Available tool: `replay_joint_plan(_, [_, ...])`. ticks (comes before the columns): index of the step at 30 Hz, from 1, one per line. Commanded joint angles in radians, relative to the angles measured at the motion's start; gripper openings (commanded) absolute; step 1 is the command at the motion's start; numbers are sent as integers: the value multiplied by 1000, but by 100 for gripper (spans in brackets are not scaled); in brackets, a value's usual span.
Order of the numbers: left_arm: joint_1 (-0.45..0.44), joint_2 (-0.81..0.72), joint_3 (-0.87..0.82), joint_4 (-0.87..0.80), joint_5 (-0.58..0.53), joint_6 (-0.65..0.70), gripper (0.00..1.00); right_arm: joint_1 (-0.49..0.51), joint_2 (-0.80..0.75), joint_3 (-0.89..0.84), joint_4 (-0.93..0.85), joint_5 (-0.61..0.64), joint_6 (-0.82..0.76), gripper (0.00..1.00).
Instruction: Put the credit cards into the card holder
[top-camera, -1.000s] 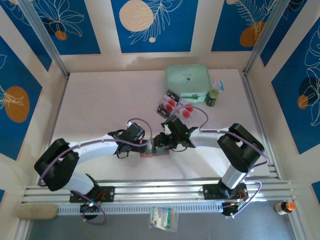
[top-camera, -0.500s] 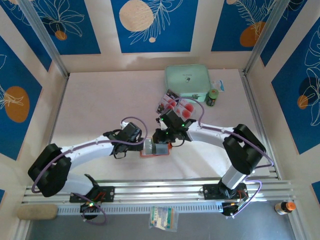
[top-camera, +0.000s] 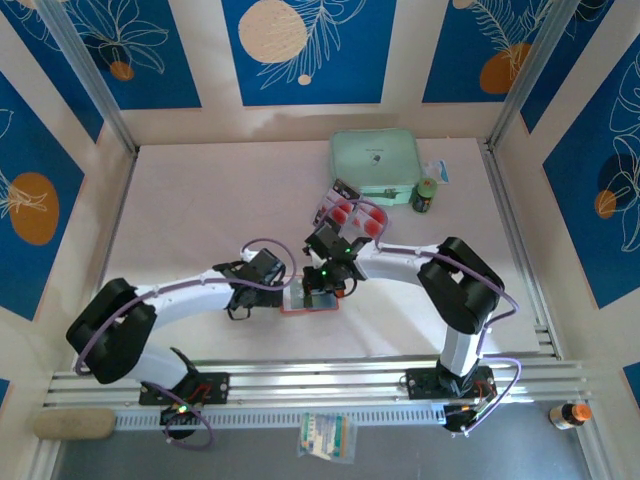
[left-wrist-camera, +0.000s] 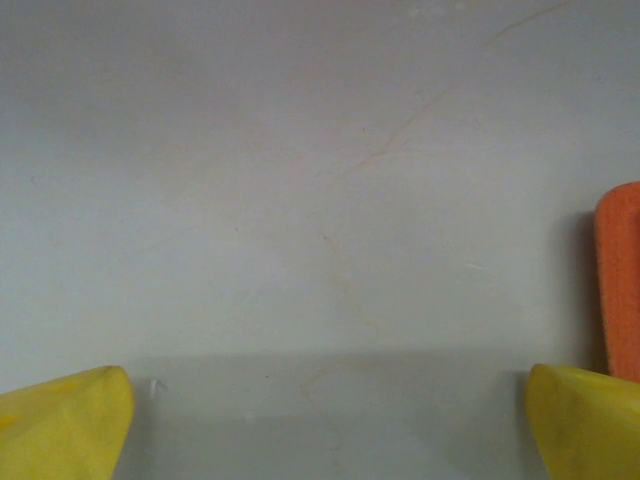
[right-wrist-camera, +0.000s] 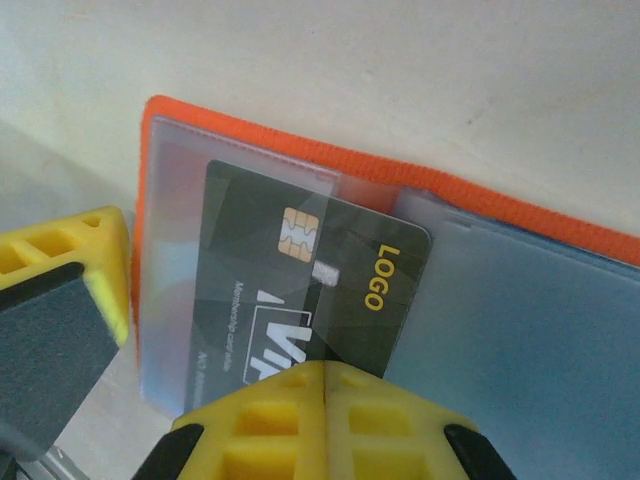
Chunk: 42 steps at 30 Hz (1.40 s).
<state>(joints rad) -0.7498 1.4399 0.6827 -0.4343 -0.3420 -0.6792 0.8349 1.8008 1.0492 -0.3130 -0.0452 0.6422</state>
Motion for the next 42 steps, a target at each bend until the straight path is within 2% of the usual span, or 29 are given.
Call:
replay_joint_plan(1, [11,25,4,5,-5,14,100,18,34,39,-39,10,-20,0])
replay_joint_plan(11, [11,39,3,20,-5,27,100,68,88,106,-54,1,6,0])
replay_joint_plan(21, [17,-59,17,-30,-37,15,100,10,-64,61,-79,38,5,0])
replay_joint_plan(25, [42,-76,18,-47,-38,9,100,-12,-77,44,-75,36,5,0])
replay_joint_plan(42, [67,15,23,-24,11,39,100,14,4,26,-19,4,39,0])
